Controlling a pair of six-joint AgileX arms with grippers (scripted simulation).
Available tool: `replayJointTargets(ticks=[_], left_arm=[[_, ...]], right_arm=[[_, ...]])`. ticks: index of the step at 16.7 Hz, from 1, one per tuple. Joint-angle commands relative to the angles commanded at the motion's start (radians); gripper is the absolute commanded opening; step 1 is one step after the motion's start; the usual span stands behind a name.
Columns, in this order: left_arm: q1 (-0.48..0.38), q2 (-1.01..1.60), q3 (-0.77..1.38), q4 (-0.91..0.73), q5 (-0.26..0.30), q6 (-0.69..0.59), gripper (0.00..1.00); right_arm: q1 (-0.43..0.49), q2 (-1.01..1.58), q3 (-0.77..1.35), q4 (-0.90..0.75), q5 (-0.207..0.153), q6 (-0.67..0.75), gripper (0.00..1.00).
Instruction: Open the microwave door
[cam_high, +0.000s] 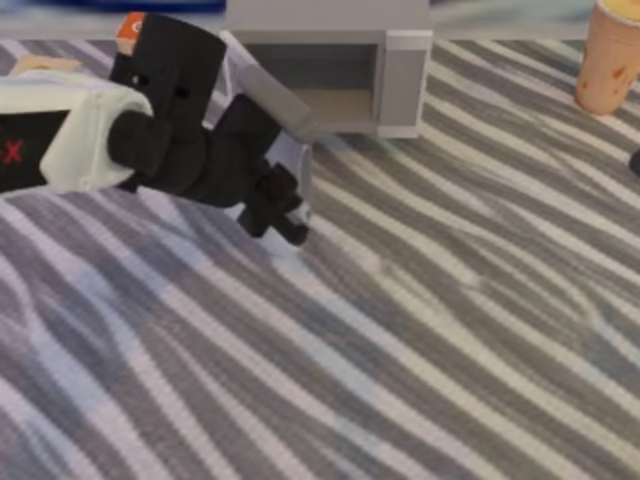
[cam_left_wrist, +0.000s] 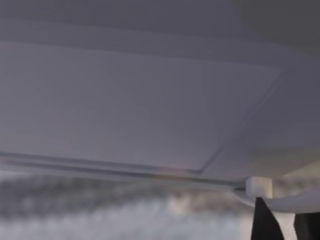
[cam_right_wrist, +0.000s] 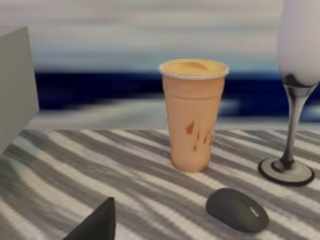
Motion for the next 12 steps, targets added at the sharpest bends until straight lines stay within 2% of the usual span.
replayJointTargets(ticks=[4, 12], left_arm=[[0.019, -0.004, -0.001, -0.013, 0.022, 0.039, 0.00], [0.019, -0.004, -0.001, -0.013, 0.022, 0.039, 0.00]], right_arm=[[0.000, 0.000, 0.000, 0.000, 0.000, 0.000, 1.00], [0.000, 0.000, 0.000, 0.000, 0.000, 0.000, 1.00]])
